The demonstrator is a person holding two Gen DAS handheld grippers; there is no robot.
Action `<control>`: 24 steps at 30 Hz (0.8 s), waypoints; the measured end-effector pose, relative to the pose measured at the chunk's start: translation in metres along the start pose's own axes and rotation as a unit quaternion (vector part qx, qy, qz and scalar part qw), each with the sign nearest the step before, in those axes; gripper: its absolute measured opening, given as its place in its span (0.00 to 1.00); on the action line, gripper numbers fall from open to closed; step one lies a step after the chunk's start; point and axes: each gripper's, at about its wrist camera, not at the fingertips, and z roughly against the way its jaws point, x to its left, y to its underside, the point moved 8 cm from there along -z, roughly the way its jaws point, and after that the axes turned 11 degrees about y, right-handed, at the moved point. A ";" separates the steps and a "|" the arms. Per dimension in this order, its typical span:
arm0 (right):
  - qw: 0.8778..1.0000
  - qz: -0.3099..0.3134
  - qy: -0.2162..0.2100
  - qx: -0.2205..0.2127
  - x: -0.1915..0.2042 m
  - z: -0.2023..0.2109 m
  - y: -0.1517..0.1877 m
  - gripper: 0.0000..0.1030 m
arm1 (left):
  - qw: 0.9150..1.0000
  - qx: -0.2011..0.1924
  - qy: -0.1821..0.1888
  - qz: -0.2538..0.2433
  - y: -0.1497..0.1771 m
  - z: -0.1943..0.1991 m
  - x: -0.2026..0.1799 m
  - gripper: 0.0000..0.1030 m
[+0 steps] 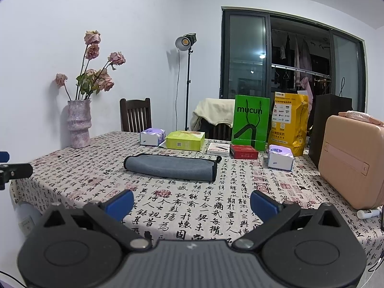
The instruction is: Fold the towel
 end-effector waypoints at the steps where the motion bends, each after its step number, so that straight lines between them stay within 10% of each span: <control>1: 1.000 0.000 0.000 0.000 0.000 0.000 0.000 1.00 | 1.000 -0.001 0.000 -0.001 0.000 0.000 0.000 1.00; 24: 1.000 -0.001 0.000 0.002 -0.001 0.000 0.001 1.00 | 1.000 -0.004 -0.004 -0.003 -0.001 0.001 -0.001 1.00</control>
